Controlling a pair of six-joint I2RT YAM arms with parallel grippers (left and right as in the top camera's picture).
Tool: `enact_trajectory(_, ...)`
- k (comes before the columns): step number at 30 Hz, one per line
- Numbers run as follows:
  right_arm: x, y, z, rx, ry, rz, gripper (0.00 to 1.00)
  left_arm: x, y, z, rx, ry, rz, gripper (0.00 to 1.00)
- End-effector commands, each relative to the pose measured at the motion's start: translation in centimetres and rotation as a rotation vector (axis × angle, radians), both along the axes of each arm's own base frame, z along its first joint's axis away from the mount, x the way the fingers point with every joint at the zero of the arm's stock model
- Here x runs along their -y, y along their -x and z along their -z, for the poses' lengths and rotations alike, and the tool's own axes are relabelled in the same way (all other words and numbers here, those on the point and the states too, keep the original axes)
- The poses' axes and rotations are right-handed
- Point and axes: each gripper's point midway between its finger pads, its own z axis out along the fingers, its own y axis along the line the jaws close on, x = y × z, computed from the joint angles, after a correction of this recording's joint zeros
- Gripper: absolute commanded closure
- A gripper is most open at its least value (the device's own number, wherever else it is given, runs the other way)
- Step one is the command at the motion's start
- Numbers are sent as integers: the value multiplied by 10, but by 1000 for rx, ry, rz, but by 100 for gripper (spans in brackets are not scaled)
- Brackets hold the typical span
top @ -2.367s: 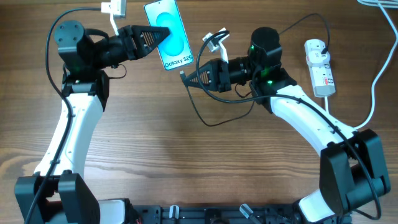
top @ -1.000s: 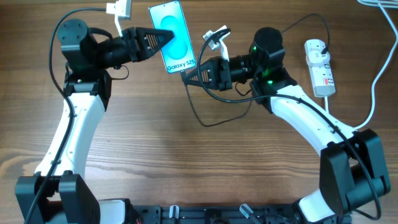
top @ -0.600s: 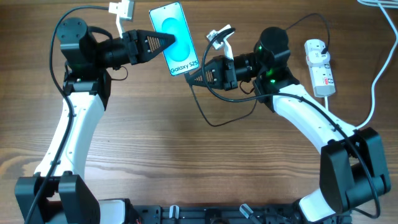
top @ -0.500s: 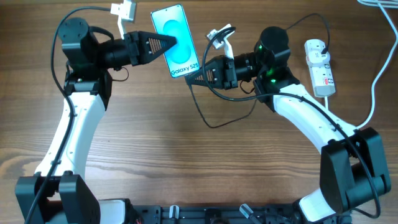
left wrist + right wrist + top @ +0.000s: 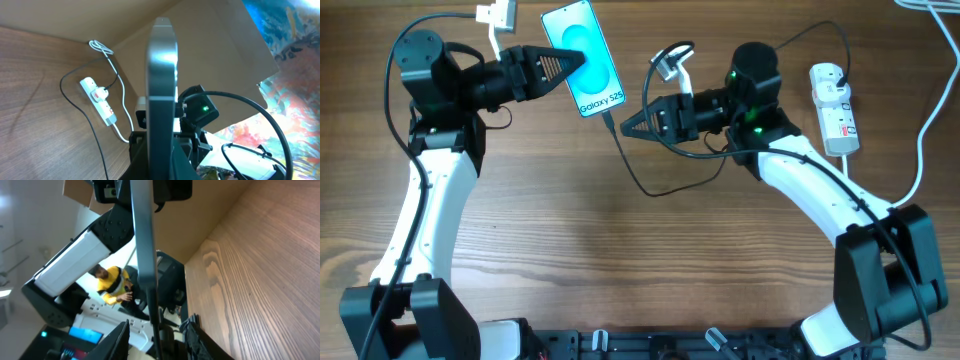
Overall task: Plug charger to phone and switch on socket
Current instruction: 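Push the connector into the phone port with the right gripper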
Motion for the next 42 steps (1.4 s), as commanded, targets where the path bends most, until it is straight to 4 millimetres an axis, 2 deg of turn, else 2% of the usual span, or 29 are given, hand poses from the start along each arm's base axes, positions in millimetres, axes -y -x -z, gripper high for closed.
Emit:
enact_trajectory(1,-17,0,-4,44,-6,26,66,6,3,-3,6,1,10,96)
enact_trajectory(4,-20,0,-4,44,-5,34,87,12,6,-3,5,2,26,96)
enact_trajectory(7,-20,-1,-4,47,-6,39,95,14,7,2,-32,2,35,96)
enact_trajectory(10,-20,-2,-5,47,-7,48,95,24,16,6,-33,-5,86,96)
enact_trajectory(14,-20,-5,-5,47,-7,64,95,47,31,7,0,-15,172,96)
enact_trajectory(20,-20,-5,-17,63,-38,65,95,52,39,12,-19,-15,220,96)
enact_trajectory(23,-21,-8,-18,64,-40,81,96,59,45,17,-35,-21,242,96)
enact_trajectory(30,-21,-9,-18,61,-40,85,95,61,48,17,-39,-18,258,96)
enact_trajectory(35,-21,-9,-19,63,-43,85,95,72,55,17,-17,-23,293,96)
enact_trajectory(42,-20,-8,-25,78,-60,84,95,73,57,26,-51,-30,297,96)
